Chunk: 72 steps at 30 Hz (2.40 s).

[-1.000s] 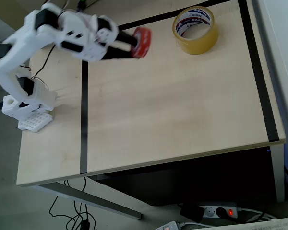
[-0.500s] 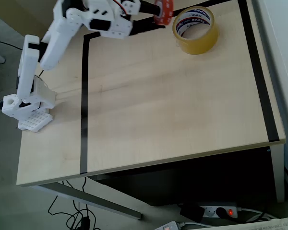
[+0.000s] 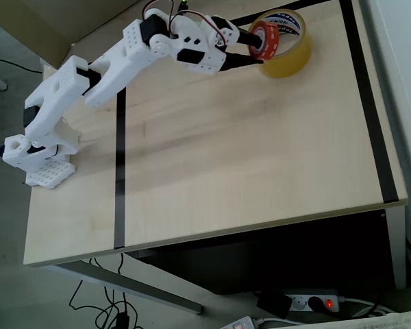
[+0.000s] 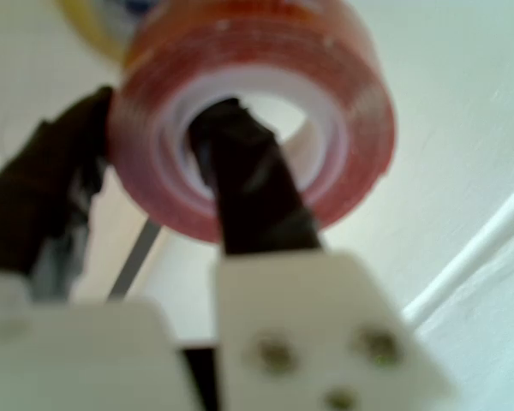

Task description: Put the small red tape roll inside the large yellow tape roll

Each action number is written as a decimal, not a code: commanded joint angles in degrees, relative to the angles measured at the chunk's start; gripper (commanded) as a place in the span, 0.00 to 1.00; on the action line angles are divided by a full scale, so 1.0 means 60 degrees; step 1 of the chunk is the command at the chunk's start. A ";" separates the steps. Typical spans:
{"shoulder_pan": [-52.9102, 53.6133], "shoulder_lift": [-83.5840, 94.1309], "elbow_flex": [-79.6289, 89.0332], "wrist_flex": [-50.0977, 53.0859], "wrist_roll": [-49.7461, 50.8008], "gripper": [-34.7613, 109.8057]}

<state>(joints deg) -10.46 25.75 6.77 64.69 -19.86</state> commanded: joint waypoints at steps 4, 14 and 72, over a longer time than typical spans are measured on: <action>-0.0205 0.0513 -0.0806 -0.0674 0.0015 0.26; 0.0659 0.0176 -0.0806 -0.0659 0.0015 0.33; -0.0791 -0.0029 -0.2695 -0.1230 0.0015 0.24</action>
<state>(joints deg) -16.00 19.51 -2.29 58.97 -19.86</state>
